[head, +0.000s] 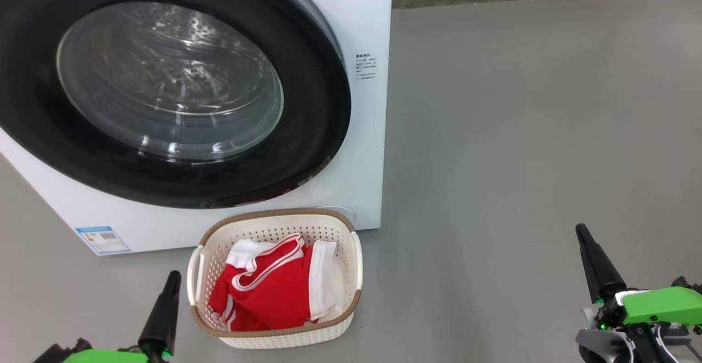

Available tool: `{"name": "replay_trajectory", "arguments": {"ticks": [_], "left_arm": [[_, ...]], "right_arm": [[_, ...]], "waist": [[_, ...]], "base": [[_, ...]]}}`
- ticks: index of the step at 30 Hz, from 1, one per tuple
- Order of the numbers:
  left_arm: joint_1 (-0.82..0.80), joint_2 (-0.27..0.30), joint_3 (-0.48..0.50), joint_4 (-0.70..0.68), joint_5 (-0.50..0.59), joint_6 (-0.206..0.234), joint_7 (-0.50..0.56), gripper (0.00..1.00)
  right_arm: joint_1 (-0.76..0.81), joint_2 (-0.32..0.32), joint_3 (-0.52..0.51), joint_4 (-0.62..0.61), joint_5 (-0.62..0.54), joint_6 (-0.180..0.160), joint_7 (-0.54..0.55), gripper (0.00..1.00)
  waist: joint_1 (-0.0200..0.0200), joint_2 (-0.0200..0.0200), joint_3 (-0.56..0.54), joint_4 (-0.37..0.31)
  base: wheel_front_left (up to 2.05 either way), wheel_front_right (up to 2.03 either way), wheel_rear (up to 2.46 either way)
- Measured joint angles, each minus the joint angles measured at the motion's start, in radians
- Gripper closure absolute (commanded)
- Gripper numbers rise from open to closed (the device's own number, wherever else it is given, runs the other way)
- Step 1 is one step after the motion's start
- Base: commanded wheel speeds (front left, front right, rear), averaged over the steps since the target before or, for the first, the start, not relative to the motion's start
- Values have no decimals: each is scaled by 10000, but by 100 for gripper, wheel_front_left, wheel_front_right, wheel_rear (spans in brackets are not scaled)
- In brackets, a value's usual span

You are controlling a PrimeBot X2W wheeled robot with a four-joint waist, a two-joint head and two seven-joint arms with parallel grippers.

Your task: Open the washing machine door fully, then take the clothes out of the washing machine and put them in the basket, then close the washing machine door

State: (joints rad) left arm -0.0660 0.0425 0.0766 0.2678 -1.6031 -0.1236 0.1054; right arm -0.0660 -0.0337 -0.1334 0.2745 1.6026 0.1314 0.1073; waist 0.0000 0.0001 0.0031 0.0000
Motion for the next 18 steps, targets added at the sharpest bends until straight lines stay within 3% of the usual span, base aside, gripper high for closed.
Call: {"name": "replay_trajectory", "arguments": {"ticks": [18], "left_arm": [[0,-4,8,0,0,0,2,100]], "right_arm": [[0,0,0,0,2,0,0,100]], "waist": [[0,-1,0,0]], "base": [[0,0,0]]}}
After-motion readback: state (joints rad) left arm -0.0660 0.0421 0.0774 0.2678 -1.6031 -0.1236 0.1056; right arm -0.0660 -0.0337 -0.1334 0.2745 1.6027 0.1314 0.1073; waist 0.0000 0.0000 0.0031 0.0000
